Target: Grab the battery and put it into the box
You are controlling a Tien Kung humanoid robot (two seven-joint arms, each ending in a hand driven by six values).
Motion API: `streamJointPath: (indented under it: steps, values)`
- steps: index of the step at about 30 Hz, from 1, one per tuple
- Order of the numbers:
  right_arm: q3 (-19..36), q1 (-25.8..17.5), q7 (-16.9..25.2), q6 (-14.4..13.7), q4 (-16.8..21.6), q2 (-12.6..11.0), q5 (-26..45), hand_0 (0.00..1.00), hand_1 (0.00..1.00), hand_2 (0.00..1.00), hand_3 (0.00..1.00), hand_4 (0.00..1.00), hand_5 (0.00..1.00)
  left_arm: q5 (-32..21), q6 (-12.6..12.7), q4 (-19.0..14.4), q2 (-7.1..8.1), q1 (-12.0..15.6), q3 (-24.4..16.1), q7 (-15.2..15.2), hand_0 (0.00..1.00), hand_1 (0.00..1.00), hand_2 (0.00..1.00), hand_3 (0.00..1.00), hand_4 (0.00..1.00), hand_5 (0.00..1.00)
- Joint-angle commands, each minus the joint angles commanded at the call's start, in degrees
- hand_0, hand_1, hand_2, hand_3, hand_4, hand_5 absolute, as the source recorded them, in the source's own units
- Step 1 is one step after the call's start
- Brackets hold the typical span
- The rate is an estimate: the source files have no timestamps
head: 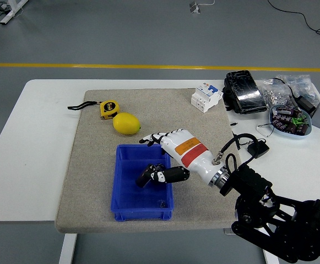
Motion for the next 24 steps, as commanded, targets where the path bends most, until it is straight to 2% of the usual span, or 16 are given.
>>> streamJointPath:
  steps: [14,18,24]
  values:
    - [2.2,-0.3,0.0,-0.8,-0.3,-0.1,-0.2,0.29,0.416,0.666,0.821,0.998,0.534,0.0,0.0,0.0,-0.2,0.0,-0.1,0.0,0.558,0.535,0.586,0.573,0.635,0.573]
    - [4.9,-0.9,0.0,-0.9,-0.7,-0.6,-0.1,0.297,0.412,0.667,0.82,0.998,0.532,-0.1,0.0,0.0,-0.24,0.0,0.0,0.0,0.557,0.536,0.587,0.573,0.635,0.573]
    - [10.3,-2.7,0.8,-1.5,-1.6,-2.5,3.5,0.301,0.413,0.664,0.817,0.998,0.531,-0.7,0.1,0.0,-0.32,0.0,0.2,-0.2,0.557,0.54,0.587,0.573,0.635,0.574]
